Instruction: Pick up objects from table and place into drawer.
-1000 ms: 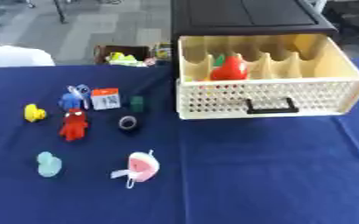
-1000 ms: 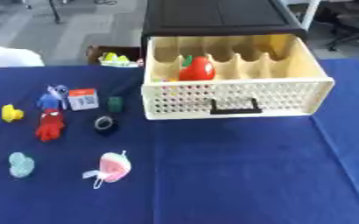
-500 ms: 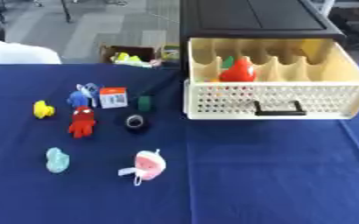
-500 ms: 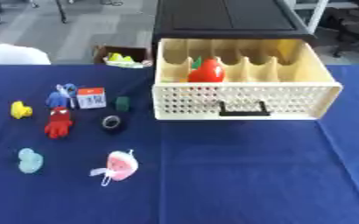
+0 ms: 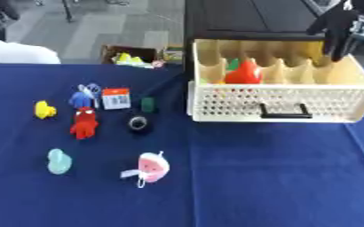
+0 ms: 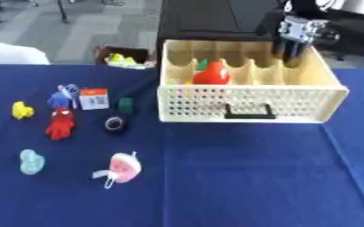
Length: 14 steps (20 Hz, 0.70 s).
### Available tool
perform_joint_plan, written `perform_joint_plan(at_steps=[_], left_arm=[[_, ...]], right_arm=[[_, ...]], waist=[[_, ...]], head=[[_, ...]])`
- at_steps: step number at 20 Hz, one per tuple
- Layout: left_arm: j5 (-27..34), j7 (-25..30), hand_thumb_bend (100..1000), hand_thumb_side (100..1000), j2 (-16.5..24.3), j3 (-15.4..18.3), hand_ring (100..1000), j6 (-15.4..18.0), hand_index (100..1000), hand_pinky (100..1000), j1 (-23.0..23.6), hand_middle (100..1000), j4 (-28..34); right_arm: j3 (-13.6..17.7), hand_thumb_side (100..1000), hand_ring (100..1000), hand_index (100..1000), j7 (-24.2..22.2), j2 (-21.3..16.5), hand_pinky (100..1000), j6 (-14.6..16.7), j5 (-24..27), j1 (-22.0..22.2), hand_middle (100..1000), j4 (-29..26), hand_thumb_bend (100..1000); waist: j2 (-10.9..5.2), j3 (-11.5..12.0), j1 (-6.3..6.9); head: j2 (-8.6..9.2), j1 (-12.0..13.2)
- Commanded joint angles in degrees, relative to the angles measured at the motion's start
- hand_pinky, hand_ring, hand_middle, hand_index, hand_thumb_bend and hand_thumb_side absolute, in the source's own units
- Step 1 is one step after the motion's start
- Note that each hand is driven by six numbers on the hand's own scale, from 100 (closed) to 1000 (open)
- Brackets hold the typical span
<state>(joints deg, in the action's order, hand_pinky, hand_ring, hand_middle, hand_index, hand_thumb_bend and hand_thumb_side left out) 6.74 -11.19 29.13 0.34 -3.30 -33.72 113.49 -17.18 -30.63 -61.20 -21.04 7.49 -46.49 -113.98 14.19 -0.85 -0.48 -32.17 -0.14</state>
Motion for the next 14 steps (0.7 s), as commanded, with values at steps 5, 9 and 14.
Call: perform_joint_plan(at_steps=[5, 9, 14], left_arm=[[0.3, -0.5, 100, 885, 0.5, 1.6, 531, 0.9, 830, 361, 1.8, 586, 1.1], [0.1, -0.1, 100, 890, 0.4, 1.7, 531, 0.6, 829, 361, 2.4, 587, 1.1], [-0.1, 0.3, 100, 894, 0.1, 1.7, 532, 0.1, 830, 360, 2.6, 587, 1.1]], right_arm=[[-3.4, 1000, 617, 888, -6.0, -1.4, 633, -3.5, 5.6, -2.0, 664, -0.6, 100], [-4.9, 1000, 622, 905, -8.6, -1.4, 636, -5.3, 7.4, -1.7, 676, -0.6, 100], [-7.2, 1000, 643, 920, -11.1, -0.5, 661, -8.8, 8.3, -1.2, 687, -0.6, 100]], waist=[[-1.60, 0.0, -0.11], [-1.77, -0.4, -0.18], [-1.90, -0.8, -0.16]], head=[[-0.32, 0.0], [-0.56, 0.3], [-0.64, 0.3]])
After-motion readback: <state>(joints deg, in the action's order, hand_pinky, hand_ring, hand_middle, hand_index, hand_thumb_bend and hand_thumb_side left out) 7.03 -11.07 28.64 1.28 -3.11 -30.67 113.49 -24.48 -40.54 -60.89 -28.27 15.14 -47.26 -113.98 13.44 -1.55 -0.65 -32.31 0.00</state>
